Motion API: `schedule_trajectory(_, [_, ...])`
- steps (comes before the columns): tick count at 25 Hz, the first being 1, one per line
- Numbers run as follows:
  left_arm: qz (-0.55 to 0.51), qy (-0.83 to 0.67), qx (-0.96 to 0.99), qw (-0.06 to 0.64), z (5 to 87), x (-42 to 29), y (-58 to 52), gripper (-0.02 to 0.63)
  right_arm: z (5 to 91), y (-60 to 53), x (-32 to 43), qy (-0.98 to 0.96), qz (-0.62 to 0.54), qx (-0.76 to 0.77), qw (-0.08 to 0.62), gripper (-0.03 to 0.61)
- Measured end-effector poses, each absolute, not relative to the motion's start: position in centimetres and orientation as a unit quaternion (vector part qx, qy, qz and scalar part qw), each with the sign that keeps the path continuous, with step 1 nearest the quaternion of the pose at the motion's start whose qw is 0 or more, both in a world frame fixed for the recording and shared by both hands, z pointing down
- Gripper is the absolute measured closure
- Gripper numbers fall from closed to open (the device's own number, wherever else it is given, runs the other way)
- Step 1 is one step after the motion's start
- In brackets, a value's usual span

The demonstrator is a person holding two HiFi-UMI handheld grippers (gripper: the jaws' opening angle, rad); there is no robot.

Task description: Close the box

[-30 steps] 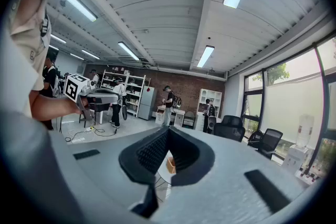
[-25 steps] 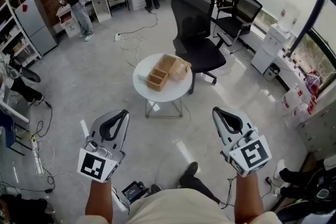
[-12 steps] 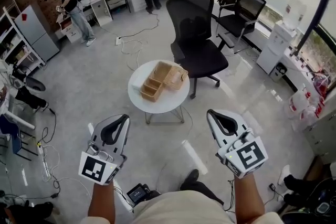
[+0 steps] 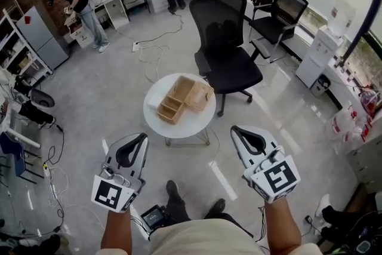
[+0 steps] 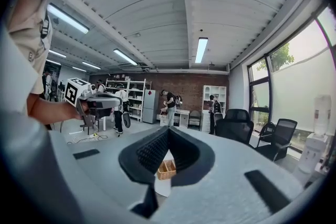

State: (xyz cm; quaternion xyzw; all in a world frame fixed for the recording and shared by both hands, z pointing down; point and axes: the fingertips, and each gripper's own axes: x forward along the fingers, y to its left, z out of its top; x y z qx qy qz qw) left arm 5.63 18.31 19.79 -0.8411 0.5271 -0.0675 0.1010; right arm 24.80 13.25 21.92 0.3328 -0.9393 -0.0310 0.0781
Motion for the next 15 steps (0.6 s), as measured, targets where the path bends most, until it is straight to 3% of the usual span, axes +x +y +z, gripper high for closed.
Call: schedule_trajectory(15, [-0.018, 0.455, -0.879, 0.144, 17.7, -5.8, 4.8, 0.6, 21.1, 3.4, 13.0, -0.906, -0.044, 0.41, 0.099, 0.586])
